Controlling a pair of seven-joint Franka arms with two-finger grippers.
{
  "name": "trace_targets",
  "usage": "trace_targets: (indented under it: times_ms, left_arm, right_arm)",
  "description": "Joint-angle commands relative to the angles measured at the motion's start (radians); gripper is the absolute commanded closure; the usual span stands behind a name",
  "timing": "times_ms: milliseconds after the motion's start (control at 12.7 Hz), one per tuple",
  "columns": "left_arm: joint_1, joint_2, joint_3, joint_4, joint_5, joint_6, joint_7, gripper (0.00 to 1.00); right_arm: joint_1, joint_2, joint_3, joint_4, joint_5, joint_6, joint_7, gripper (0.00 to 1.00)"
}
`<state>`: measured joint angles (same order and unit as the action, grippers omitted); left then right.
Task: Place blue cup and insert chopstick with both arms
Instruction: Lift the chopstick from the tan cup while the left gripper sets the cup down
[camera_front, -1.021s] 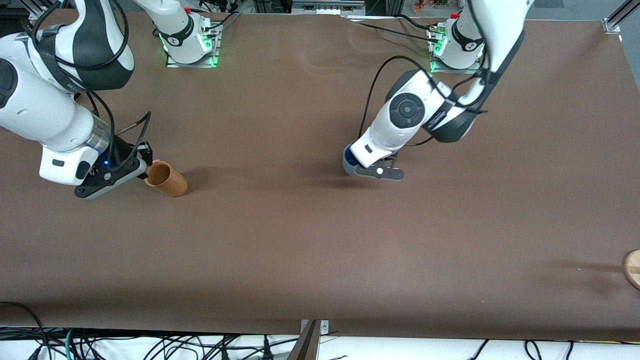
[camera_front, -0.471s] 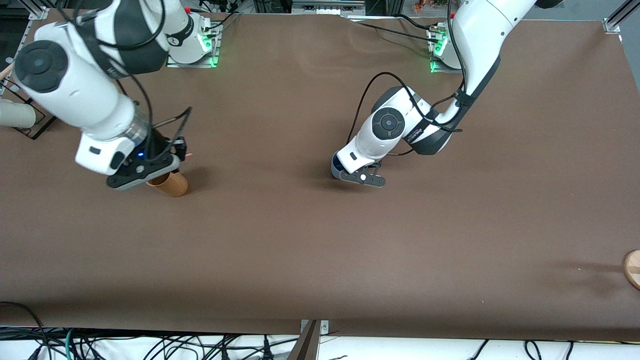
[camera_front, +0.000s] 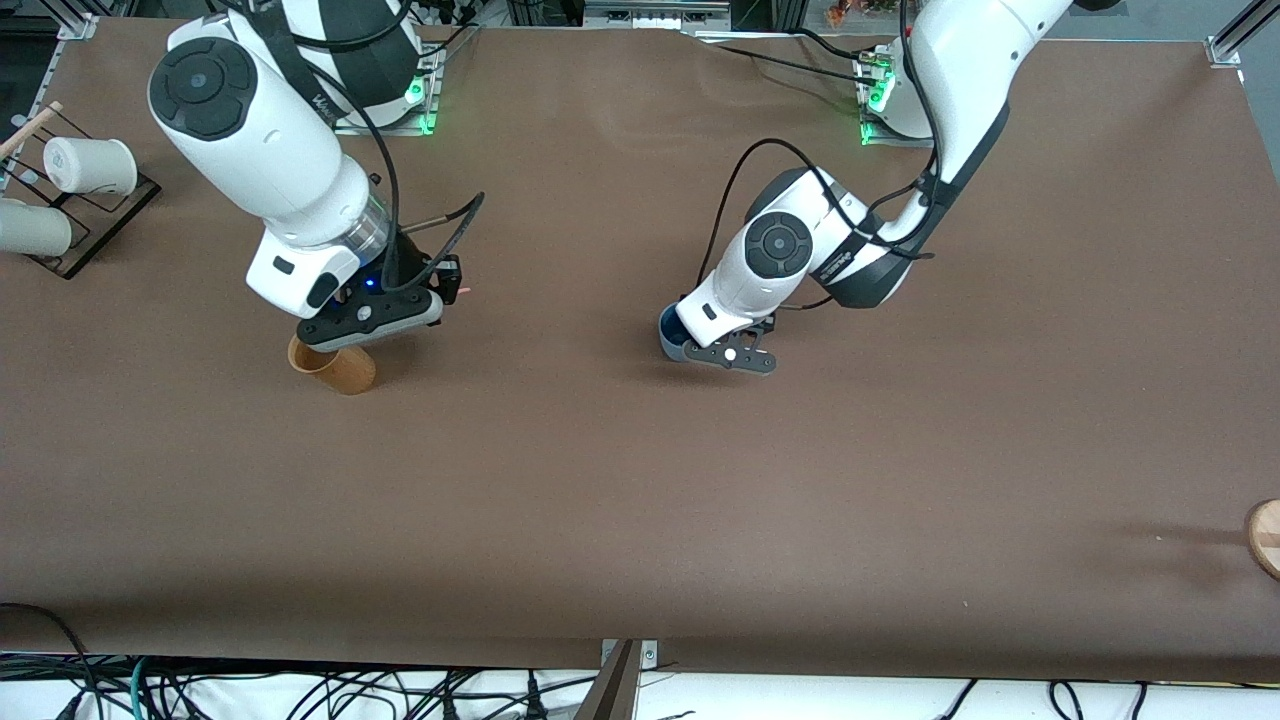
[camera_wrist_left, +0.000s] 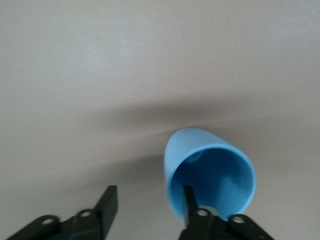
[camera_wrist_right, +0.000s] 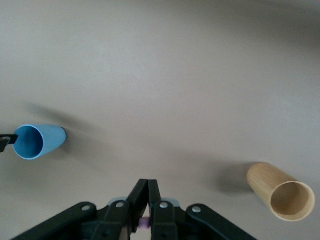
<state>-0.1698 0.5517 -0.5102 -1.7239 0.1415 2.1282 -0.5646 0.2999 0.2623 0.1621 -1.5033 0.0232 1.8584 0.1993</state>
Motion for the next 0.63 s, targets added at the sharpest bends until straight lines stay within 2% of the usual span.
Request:
trace_targets:
  times_ms: [0,157,236,393,550]
  left_arm:
    - [0.000,-0.085,0.002,0.106,0.012,-0.242,-0.014,0.00]
    - [0.009,-0.085,0.009,0.260,0.016,-0.432,-0.008,0.00]
    - [0.045,-0.085,0.009,0.309,0.016,-0.491,-0.004,0.00]
    - [0.207,-0.107,-0.013,0.328,0.003,-0.508,0.006,0.00]
    - [0.301,-0.153,-0.021,0.336,0.004,-0.527,0.110,0.00]
  right_arm:
    - [0.043,0.034,-0.001,0.069,0.027,-0.010,0.102,0.95]
    - [0.120,0.078,-0.003,0.133,0.041,-0.008,0.255,0.95]
    - [0.158,0.116,-0.006,0.188,0.040,-0.008,0.332,0.95]
    - [0.226,0.185,-0.015,0.285,0.034,-0.004,0.447,0.95]
    - [0.301,0.233,-0.058,0.319,0.031,0.060,0.538,0.95]
